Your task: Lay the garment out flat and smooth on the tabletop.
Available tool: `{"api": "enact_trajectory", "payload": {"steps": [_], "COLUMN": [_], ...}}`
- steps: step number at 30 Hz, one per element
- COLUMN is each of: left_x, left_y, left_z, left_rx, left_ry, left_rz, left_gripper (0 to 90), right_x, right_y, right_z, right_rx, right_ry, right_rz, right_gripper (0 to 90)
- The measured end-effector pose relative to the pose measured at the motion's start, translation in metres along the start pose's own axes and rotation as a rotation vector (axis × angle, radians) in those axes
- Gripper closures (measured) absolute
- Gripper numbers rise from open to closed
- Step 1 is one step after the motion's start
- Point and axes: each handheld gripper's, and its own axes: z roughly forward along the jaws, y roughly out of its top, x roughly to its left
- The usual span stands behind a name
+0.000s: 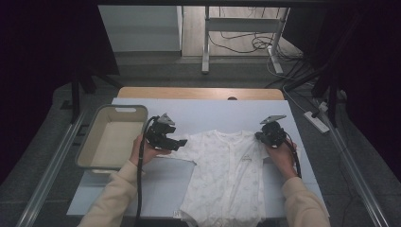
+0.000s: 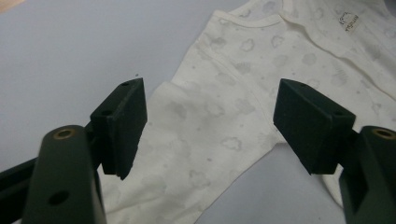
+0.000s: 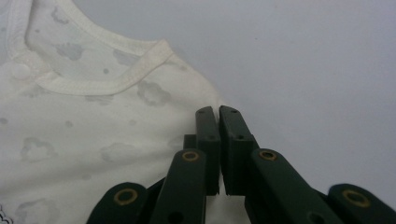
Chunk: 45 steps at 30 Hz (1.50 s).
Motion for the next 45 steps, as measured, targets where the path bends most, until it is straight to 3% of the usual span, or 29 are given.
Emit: {"api": "enact_trajectory", "payload": {"steps": [3,6,8,11,18,20,29,33,36,45], "left_x": [0.000,0.000,0.001,0.002,0.003,0.004,0.004,0.003,0.003,0.004], "left_y": [0.000,0.000,0.000,0.000,-0.001,0.000,0.000,0.001,0.001,0.000], "left_z": [-0.001,-0.004,-0.005,-0.006,-0.007,-0.007,-0.009,-0.009,-0.008,-0.008], "left_rx": [-0.003,-0.011,-0.014,-0.017,-0.028,-0.031,-0.036,-0.034,-0.032,-0.028], "left_ry": [0.001,0.003,0.010,0.006,-0.001,-0.003,-0.004,-0.004,-0.003,-0.002], "left_rz": [0.001,0.000,0.000,-0.001,-0.009,-0.010,-0.009,-0.007,-0.005,-0.008], "left_gripper": [26.5,26.6,26.6,26.6,26.5,26.5,26.5,26.5,26.5,26.5], "right_x": [0.001,0.001,-0.001,-0.003,0.003,0.001,-0.009,-0.012,-0.011,-0.018], "right_y": [-0.001,-0.001,-0.003,-0.008,-0.030,-0.039,-0.076,-0.091,-0.094,-0.103], "right_z": [-0.001,-0.008,-0.016,-0.032,-0.069,-0.078,-0.094,-0.098,-0.095,-0.095], "right_rx": [-0.021,-0.060,-0.117,-0.168,-0.195,-0.206,-0.128,-0.087,-0.053,0.013], "right_ry": [0.032,0.047,0.060,0.065,-0.002,-0.017,-0.115,-0.105,-0.098,-0.171], "right_rz": [0.007,0.049,0.111,0.172,0.176,0.201,0.259,0.290,0.287,0.279], "right_gripper": [82.2,59.6,53.4,49.0,46.9,46.9,46.9,46.6,45.9,46.0]}}
